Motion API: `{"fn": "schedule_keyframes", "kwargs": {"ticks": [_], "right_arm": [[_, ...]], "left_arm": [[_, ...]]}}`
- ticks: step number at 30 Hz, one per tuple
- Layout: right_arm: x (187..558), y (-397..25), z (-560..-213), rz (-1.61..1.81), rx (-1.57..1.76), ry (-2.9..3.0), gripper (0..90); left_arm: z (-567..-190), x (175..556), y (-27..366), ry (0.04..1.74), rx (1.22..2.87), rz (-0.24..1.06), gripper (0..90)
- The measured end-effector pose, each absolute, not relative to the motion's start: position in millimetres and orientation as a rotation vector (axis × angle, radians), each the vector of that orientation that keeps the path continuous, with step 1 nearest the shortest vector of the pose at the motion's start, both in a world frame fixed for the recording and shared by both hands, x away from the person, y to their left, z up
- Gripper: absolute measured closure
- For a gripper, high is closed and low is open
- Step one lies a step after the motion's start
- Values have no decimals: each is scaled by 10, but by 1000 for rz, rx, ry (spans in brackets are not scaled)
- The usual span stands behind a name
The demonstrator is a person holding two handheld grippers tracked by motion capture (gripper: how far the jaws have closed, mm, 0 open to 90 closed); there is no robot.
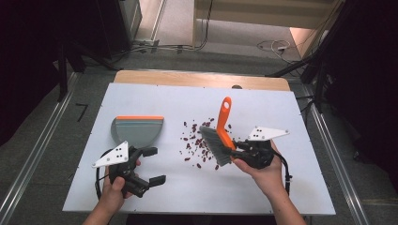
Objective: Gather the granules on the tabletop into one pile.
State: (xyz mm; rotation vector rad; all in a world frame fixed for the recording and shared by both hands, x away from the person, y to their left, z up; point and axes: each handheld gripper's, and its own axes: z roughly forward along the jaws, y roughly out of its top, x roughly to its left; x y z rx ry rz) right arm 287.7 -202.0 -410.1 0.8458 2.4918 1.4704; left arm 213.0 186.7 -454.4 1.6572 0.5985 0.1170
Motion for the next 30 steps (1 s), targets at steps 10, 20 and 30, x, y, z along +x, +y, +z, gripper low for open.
{"fn": "schedule_keyframes", "kwargs": {"ticks": [10,20,30], "right_arm": [[3343,-2181,-4131,1198,994,2412,687],[3918,-2137,-4107,795,1012,2390,687],[4275,-1964,-4294,361,931,2383,687]], "left_arm": [[-4567,2132,1987,648,1682,190,2],[-4614,2148,1985,672,1717,227,2],[-4632,2163,2025,692,1718,239,2]]}}
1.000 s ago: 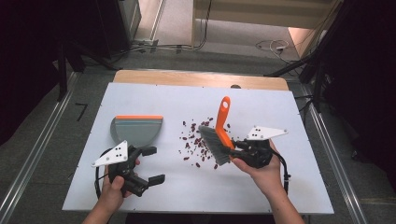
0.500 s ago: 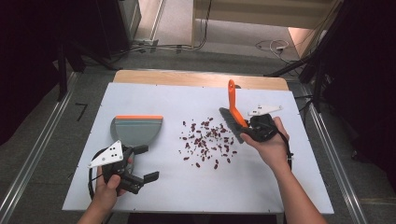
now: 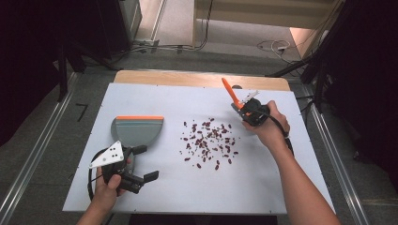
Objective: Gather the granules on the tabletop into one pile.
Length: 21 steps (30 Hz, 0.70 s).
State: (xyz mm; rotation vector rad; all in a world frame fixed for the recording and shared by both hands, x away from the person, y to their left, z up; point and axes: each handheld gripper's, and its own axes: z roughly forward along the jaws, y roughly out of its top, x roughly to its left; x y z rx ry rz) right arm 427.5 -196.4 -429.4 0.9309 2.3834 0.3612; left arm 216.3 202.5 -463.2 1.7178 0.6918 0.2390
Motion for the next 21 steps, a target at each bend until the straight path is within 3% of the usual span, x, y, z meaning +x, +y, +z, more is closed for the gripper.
{"fn": "schedule_keyframes", "kwargs": {"ticks": [11,21], "right_arm": [[4175,-1508,-4574,73,768,2402,686],[3917,-1374,-4587,144,746,2466,684]], "left_arm": [[-4644,2163,2017,698,1721,245,2],[-4650,2171,2010,704,1724,249,2]]}}
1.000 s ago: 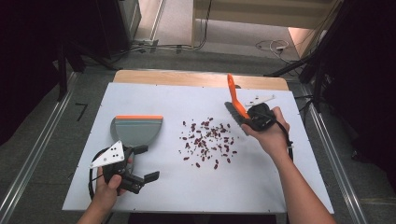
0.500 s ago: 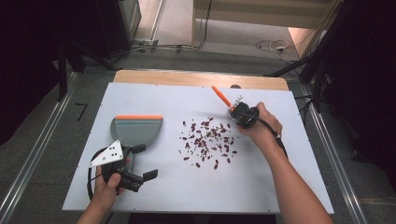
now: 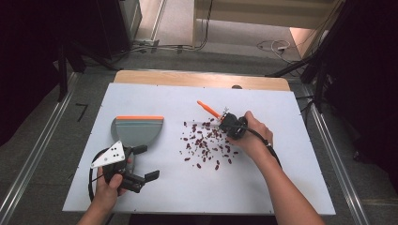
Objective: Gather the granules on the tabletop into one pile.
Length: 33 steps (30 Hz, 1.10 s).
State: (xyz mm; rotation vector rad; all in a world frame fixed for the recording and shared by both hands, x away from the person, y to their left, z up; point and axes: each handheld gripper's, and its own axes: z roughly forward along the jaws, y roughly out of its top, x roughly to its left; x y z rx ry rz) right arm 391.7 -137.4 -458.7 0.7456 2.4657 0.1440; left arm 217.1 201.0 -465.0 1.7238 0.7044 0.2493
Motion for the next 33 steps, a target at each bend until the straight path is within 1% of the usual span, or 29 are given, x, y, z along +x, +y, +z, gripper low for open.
{"fn": "schedule_keyframes", "kwargs": {"ticks": [9,14,19,23,25,26,33], "right_arm": [[3600,-1272,-4590,186,672,2511,682],[3540,-1322,-4529,215,628,2506,684],[3652,-1439,-4344,323,650,2493,686],[3814,-1344,-4269,311,609,2454,686],[3994,-1194,-4273,276,573,2446,686],[3994,-1194,-4273,276,573,2446,686],[4307,-951,-4404,160,434,2392,686]], "left_arm": [[-4657,2179,2012,711,1717,248,2],[-4658,2170,2020,719,1713,257,2],[-4660,2162,2024,723,1702,260,2],[-4664,2162,2028,728,1700,259,2],[-4667,2156,2029,729,1697,256,2],[-4668,2155,2031,729,1697,256,2],[-4689,2153,2067,741,1689,245,2]]}}
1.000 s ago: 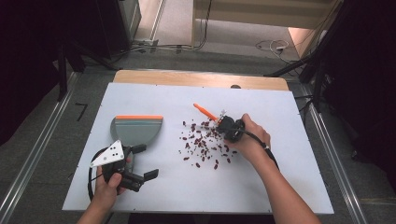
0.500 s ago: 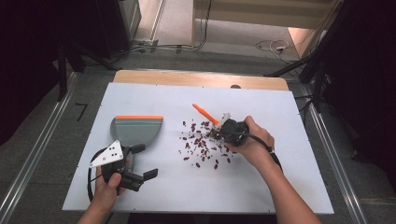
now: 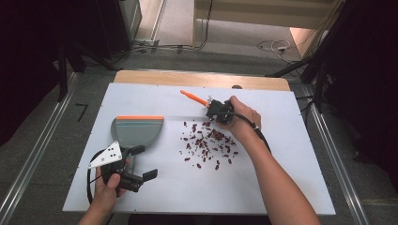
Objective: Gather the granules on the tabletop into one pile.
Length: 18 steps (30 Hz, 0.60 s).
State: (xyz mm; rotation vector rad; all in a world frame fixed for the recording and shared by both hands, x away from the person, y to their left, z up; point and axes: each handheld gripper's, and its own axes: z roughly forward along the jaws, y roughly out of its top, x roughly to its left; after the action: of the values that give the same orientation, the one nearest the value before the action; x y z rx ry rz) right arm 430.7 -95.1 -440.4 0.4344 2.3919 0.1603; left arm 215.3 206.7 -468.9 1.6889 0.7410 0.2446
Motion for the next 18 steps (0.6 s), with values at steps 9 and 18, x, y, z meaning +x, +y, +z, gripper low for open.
{"fn": "schedule_keyframes", "kwargs": {"ticks": [9,18], "right_arm": [[4188,-924,-4562,189,385,2532,683],[3883,-1025,-4521,243,295,2628,682]], "left_arm": [[-4700,2153,2101,748,1681,252,2],[-4704,2163,2081,760,1681,251,2]]}}
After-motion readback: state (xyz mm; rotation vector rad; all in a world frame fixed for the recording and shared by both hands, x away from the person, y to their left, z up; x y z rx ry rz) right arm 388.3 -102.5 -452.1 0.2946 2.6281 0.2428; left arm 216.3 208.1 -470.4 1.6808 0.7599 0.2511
